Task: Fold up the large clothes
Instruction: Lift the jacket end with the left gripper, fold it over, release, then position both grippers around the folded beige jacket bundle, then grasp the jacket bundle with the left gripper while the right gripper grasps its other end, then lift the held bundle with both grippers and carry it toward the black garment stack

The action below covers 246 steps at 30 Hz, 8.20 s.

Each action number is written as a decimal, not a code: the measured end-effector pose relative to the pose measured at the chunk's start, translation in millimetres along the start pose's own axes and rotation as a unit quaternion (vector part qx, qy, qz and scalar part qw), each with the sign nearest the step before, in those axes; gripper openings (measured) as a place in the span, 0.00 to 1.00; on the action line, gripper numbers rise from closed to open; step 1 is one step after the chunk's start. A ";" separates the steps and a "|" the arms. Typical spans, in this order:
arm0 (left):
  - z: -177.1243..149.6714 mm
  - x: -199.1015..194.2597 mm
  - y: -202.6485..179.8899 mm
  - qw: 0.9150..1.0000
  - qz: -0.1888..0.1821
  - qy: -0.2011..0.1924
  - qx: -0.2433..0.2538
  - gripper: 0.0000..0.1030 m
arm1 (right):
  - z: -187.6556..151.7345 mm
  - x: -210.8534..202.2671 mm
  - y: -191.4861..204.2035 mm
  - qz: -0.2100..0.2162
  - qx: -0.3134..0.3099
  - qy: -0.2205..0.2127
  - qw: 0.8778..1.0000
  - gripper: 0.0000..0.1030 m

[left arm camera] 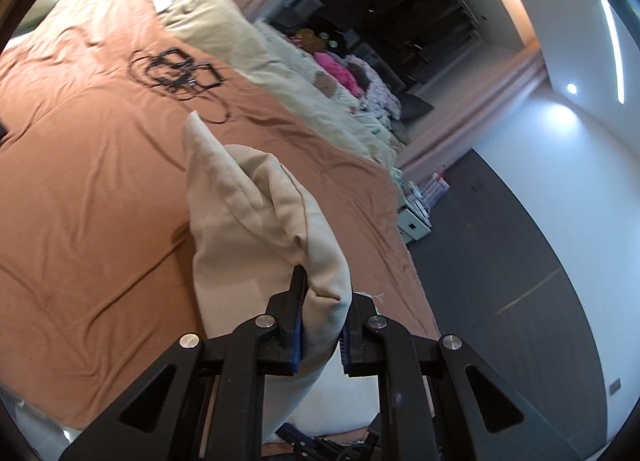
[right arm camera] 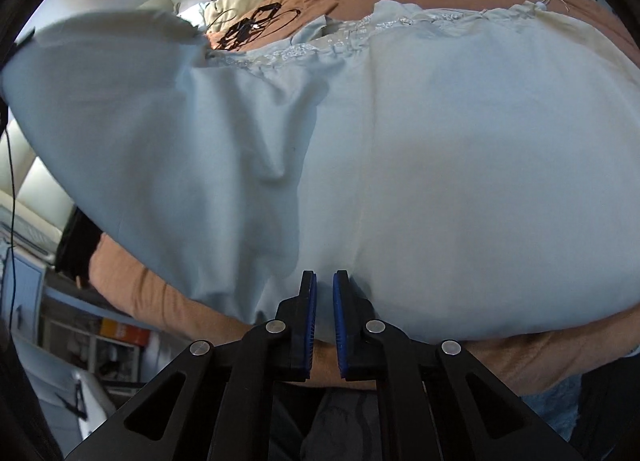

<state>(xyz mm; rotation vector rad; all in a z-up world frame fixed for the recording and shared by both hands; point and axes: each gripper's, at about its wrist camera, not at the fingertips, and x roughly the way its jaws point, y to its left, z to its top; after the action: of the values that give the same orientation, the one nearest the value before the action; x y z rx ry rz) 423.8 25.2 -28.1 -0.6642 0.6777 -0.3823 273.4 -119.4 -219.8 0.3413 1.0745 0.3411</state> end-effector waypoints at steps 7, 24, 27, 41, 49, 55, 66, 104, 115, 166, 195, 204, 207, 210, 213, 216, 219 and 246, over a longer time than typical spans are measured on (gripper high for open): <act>-7.9 32.3 -58.3 0.999 -0.014 0.029 0.042 0.15 | 1.4 -42.9 -31.8 0.032 0.031 -0.036 0.998 0.09; -149.2 195.2 -149.7 0.961 -0.018 0.242 0.135 0.15 | -29.6 -145.1 -147.8 -0.006 0.133 -0.113 0.985 0.10; -173.7 210.8 -146.3 0.945 -0.008 0.291 0.149 0.23 | -36.8 -151.9 -168.1 -0.013 0.161 -0.115 0.980 0.37; -117.6 156.1 -73.2 0.964 0.035 0.227 0.132 0.74 | 7.9 -140.0 -184.4 0.027 0.159 -0.124 0.979 0.72; -102.7 133.9 5.2 0.973 0.095 0.191 0.082 0.74 | 80.1 -105.2 -181.4 0.008 0.114 -0.068 0.991 0.72; -107.7 133.8 59.8 0.974 0.125 0.186 0.039 0.74 | 137.4 -79.0 -186.9 0.006 0.087 -0.020 0.996 0.72; -139.5 162.4 107.8 0.969 0.126 0.212 -0.013 0.74 | 182.4 -16.2 -210.8 0.013 0.079 0.040 0.996 0.70; -158.9 179.7 50.0 0.967 0.088 0.234 0.043 0.74 | 177.1 -88.9 -207.7 -0.067 0.022 -0.001 0.997 0.06; -156.1 197.8 45.9 0.964 0.094 0.243 0.055 0.74 | 169.8 -64.6 -241.0 -0.095 0.061 0.030 0.993 0.11; -56.9 300.1 34.4 0.970 0.114 0.193 0.096 0.22 | 223.9 -39.6 -231.5 0.098 0.036 0.031 0.994 0.13; 13.3 -12.3 -57.9 0.981 0.077 -0.080 0.157 0.17 | 160.0 -277.6 7.1 0.145 -0.155 -0.171 0.962 0.12; 40.3 -118.0 -19.7 0.971 0.117 -0.143 0.149 0.17 | 152.1 -264.0 107.7 0.191 -0.203 -0.171 0.945 0.12; 48.0 -153.5 1.7 0.966 0.139 -0.163 0.142 0.16 | 145.5 -251.0 138.3 0.208 -0.217 -0.167 0.939 0.12; 53.0 -187.7 21.4 0.963 0.158 -0.175 0.131 0.16 | 140.0 -235.6 178.4 0.226 -0.235 -0.160 0.932 0.12; 58.7 -218.3 44.9 0.958 0.176 -0.186 0.127 0.15 | 132.5 -218.9 214.2 0.240 -0.251 -0.150 0.926 0.12; 67.1 -250.1 74.3 0.955 0.190 -0.197 0.110 0.15 | 125.0 -201.1 250.6 0.255 -0.267 -0.139 0.919 0.12; 70.5 -271.5 97.2 0.951 0.206 -0.207 0.100 0.15 | 116.0 -182.9 286.0 0.267 -0.283 -0.127 0.912 0.12; 146.3 -470.3 288.7 0.896 0.359 -0.259 0.027 0.15 | 71.6 -9.2 549.3 0.404 -0.344 0.018 0.847 0.13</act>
<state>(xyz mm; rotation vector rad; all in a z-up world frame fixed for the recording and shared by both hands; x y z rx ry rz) 216.2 547.0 74.9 -0.3922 0.3544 0.4534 276.1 361.5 55.2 0.1155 0.7259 1.4546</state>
